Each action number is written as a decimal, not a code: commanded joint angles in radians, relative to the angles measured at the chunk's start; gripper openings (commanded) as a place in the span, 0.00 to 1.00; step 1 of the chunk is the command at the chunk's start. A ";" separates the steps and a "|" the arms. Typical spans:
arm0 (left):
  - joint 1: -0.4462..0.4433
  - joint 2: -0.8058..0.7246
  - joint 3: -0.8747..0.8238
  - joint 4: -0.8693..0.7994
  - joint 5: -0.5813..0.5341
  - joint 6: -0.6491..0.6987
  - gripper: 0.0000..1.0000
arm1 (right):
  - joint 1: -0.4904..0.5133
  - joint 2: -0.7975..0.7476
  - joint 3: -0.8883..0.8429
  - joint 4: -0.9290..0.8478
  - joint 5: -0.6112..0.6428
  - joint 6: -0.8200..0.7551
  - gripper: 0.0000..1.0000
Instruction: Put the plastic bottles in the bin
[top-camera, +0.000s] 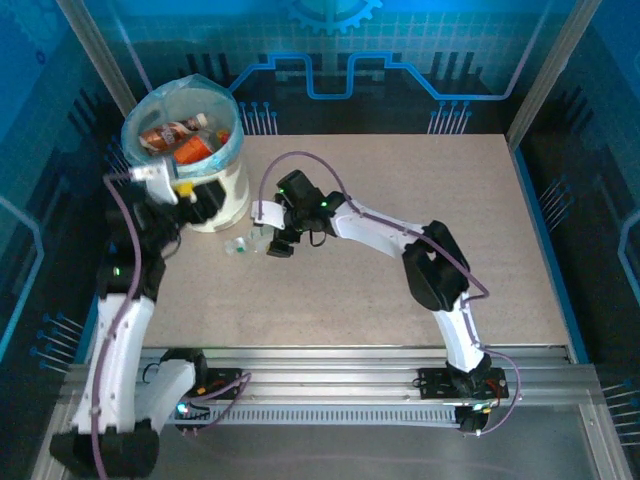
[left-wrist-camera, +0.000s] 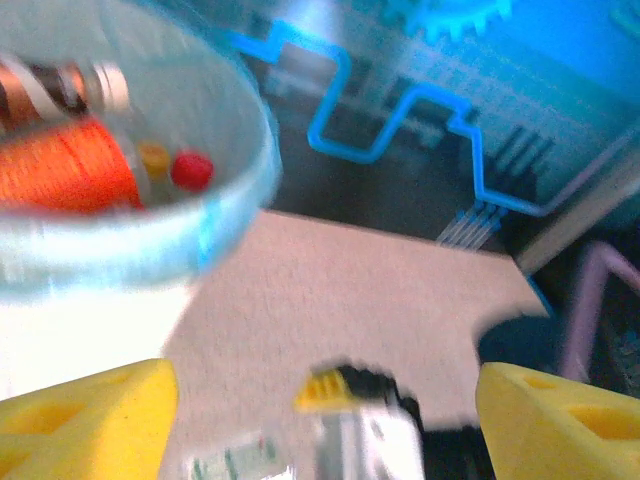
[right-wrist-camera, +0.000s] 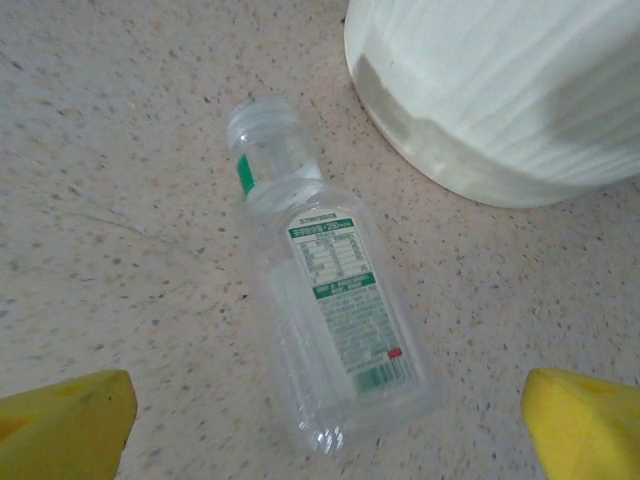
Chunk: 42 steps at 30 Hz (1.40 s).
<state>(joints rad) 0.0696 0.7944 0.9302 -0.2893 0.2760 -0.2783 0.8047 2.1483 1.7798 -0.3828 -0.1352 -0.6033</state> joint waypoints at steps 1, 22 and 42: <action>-0.003 -0.135 -0.141 -0.014 0.041 0.049 0.79 | 0.008 0.099 0.092 -0.053 -0.015 -0.086 1.00; -0.003 -0.326 -0.228 -0.116 -0.112 0.034 0.86 | 0.007 0.208 0.230 -0.289 -0.085 -0.134 0.57; -0.071 -0.059 -0.206 0.139 0.299 -0.501 0.87 | -0.025 -0.688 -0.638 0.176 -0.218 0.275 0.58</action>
<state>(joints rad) 0.0391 0.7071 0.7361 -0.2546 0.4313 -0.6331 0.7841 1.5257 1.2232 -0.3443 -0.2779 -0.4408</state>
